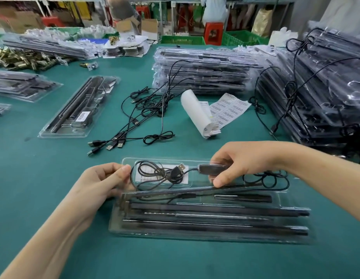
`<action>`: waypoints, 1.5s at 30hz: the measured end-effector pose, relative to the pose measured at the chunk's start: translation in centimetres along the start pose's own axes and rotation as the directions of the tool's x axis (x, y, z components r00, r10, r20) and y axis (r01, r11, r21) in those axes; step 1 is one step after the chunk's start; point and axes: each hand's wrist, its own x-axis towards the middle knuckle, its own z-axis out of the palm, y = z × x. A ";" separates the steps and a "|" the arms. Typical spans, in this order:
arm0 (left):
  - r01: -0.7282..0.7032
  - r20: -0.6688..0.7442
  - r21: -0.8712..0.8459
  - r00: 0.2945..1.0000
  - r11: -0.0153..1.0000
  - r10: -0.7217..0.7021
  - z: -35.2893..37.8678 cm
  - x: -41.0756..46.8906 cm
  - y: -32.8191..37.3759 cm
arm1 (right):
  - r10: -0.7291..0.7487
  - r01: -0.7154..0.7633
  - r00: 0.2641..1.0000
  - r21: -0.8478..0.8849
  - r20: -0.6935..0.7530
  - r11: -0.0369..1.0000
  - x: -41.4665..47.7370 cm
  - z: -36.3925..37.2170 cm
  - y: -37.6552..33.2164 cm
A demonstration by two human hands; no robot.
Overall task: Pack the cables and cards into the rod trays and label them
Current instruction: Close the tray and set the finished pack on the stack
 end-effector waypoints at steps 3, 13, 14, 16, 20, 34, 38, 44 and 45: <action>-0.020 0.011 -0.002 1.000 1.000 0.020 -0.2 -0.1 -0.1 | -0.061 0.063 0.997 0.053 -0.043 0.997 -0.4 -0.1 0.5; -0.009 0.148 0.058 0.989 0.998 0.000 -0.6 -0.2 0.8 | -0.074 0.080 0.996 0.112 -0.055 0.990 -0.7 0.3 1.5; -0.011 0.153 0.074 0.988 0.997 -0.001 -0.5 -0.1 0.8 | -0.060 0.067 0.996 0.115 -0.062 0.991 -0.8 0.4 1.4; -0.016 0.161 0.085 0.987 0.996 0.002 -0.5 -0.1 0.7 | -0.022 0.029 0.996 0.083 -0.085 0.996 -0.7 0.7 0.7; -0.029 0.172 0.051 0.985 0.998 0.020 -0.1 -0.2 0.5 | -0.103 0.090 0.977 -0.074 -0.188 0.993 0.6 2.0 -2.4; -0.055 0.200 -0.127 0.976 0.990 0.080 1.7 -0.8 0.9 | -0.159 0.152 0.930 -0.046 -0.332 0.987 3.1 3.7 -5.6; -0.031 0.111 -0.078 0.993 0.996 0.039 2.6 -0.4 0.8 | -0.102 0.104 0.963 -0.003 -0.248 0.995 3.2 3.3 -5.0; -0.015 0.113 -0.092 0.993 0.996 0.026 2.3 0.0 0.2 | -0.028 0.039 0.996 0.134 -0.085 0.990 1.7 0.8 -3.7; -0.017 0.115 -0.094 0.993 0.995 0.027 2.2 0.1 0.1 | -0.032 0.045 0.995 0.140 -0.095 0.989 1.8 0.9 -3.5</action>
